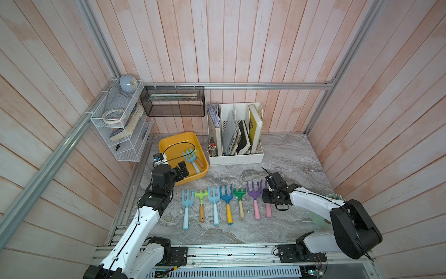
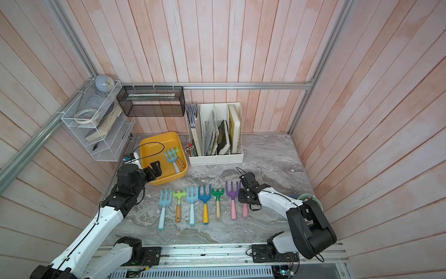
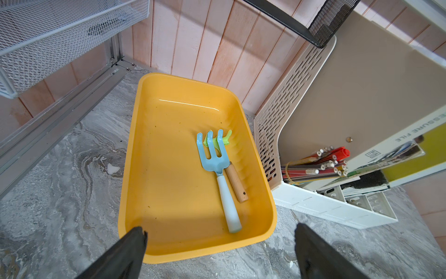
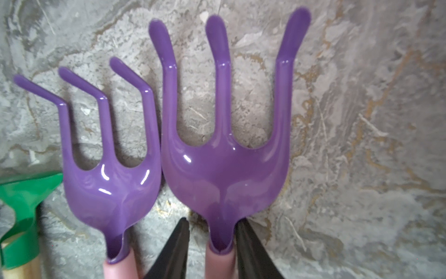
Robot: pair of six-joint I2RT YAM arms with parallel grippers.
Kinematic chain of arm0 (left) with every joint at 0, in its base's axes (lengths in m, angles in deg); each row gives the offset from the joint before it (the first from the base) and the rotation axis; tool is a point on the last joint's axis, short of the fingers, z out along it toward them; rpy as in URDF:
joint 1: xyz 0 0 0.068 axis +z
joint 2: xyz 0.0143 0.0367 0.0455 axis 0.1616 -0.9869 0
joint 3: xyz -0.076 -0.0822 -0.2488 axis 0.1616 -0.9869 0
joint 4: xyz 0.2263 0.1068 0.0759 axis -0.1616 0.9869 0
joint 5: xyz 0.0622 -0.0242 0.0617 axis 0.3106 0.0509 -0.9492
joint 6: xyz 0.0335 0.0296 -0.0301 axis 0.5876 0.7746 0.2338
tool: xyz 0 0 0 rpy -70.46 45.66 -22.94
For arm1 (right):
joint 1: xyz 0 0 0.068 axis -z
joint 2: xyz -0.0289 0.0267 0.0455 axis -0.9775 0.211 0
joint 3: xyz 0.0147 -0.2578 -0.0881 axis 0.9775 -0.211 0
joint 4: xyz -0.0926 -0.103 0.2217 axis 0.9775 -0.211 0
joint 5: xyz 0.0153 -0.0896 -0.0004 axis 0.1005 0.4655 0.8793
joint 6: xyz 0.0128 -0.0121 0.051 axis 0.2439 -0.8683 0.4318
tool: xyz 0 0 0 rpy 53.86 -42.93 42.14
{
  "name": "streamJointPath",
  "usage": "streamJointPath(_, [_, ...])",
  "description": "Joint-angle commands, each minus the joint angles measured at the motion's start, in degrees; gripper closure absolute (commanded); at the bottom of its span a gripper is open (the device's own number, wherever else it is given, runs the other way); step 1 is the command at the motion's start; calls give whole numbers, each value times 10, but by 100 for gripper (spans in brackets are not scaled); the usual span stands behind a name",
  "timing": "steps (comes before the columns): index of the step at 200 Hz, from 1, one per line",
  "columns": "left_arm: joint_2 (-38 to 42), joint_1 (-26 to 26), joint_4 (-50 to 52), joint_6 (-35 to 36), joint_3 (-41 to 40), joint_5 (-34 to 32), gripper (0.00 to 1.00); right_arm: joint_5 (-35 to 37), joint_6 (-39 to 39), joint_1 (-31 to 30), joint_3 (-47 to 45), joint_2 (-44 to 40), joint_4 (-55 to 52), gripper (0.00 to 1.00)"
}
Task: Take the hand rake out of the storage box
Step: Place the rake at the center of the board.
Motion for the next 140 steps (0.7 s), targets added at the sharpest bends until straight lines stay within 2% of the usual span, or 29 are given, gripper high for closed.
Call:
streamJointPath(1, [6,5,-11,9,-8,-9,0,-4,-16,2,-10,-6,-11,69])
streamJointPath(86, [-2,8,-13,11,-10,-8,0,8,-75,2,-2,-10,-21,80])
streamJointPath(140, [-14,17,-20,10,-11,9,0,0,-108,11,22,4,-23,81])
